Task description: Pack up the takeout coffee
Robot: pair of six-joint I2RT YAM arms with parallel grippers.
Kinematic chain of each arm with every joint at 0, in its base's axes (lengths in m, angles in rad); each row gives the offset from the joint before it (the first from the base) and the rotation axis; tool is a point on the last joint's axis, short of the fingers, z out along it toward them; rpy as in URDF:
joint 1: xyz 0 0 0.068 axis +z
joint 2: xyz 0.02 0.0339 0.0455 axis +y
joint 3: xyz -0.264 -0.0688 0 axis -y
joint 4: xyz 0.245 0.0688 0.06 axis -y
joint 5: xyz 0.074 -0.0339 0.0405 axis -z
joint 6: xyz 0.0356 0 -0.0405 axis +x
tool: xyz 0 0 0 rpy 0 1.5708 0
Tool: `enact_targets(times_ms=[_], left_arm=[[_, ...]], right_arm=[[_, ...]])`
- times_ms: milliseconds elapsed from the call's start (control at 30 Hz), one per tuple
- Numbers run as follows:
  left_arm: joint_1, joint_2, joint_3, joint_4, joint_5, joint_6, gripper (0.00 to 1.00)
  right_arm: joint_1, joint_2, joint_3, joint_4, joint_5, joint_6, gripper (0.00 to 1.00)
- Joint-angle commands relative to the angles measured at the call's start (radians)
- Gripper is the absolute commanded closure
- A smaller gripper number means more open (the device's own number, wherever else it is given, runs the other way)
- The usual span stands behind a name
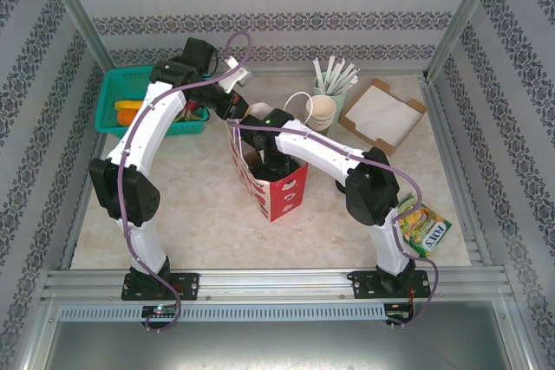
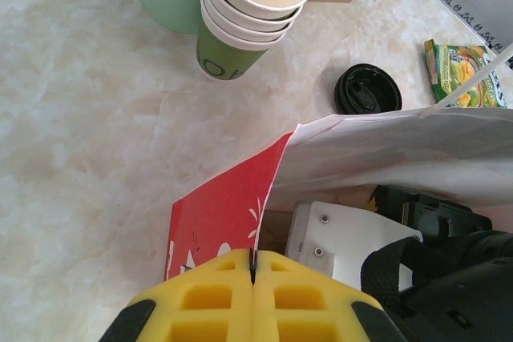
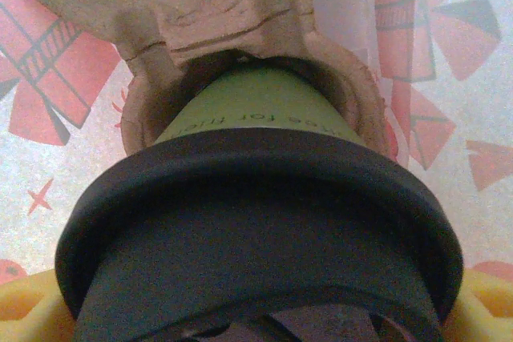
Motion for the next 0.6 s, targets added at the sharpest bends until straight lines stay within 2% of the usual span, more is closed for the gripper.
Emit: enact_targets(times_ms=[0,567], left_arm=[[0.006,-0.032,0.008,0.023,0.017,-0.004,1.0],[0.006,-0.034,0.003,0.017,0.02,-0.003,1.0]], right_arm=[[-0.008,0.09,-0.071,0.098,0.012,-0.007,0.57],[-0.008,0.151,-0.134,0.157,0.019,0.001,0.56]])
